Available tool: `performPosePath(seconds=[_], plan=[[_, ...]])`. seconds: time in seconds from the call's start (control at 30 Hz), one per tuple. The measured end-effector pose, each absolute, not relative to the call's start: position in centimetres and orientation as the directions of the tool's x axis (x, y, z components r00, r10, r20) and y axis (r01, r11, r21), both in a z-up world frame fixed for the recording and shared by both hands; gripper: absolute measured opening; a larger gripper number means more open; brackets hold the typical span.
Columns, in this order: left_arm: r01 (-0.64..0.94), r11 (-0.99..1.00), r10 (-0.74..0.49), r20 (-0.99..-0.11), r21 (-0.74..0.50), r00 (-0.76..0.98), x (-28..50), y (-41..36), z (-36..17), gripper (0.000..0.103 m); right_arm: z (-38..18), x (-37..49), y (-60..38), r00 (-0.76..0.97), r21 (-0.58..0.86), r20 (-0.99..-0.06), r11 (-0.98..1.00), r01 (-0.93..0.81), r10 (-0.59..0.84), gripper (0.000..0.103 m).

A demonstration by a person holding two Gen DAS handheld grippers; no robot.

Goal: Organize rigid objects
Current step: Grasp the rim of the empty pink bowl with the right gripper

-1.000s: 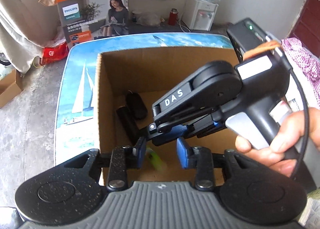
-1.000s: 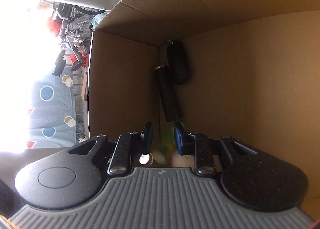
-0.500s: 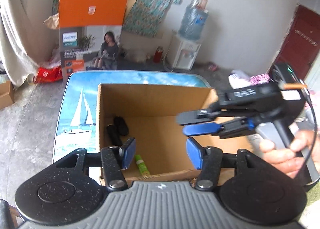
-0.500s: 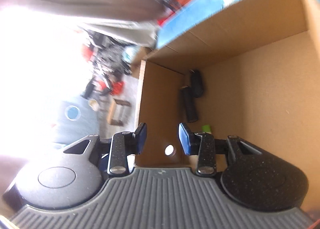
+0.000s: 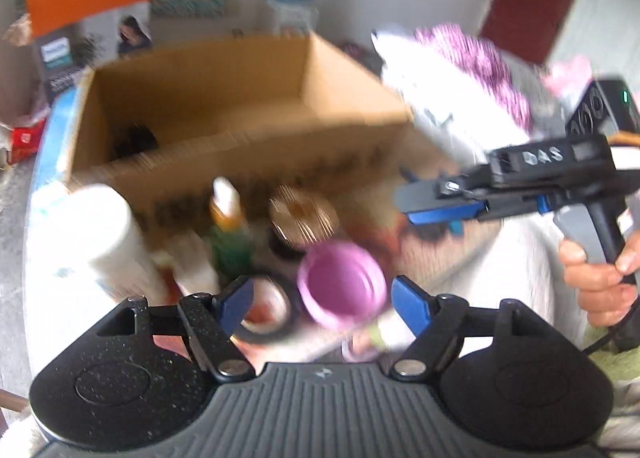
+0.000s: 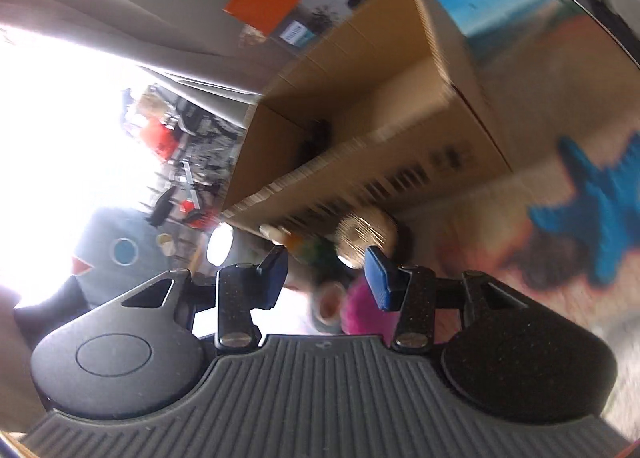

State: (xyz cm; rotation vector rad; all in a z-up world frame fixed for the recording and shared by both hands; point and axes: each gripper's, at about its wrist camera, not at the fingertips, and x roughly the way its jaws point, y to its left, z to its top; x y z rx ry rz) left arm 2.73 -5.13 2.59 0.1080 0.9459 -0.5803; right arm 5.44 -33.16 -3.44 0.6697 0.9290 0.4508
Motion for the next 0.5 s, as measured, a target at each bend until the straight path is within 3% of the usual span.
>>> performPosePath(seconds=[0.23, 0.5], plan=[[0.565, 0.822, -0.370, -0.826, -0.078, 0.425, 2.0, -8.9, -1.5, 0.077, -6.9, 5.0, -30.9, 0.526, 0.595, -0.664, 0.802, -0.061, 0.532, 0.042], [0.560, 0.822, -0.384, -0.831, -0.109, 0.402, 2.6, -10.1, -3.1, 0.075, -7.1, 6.2, -28.8, 0.537, 0.468, -0.710, 0.875, -0.125, 0.456, 0.029]])
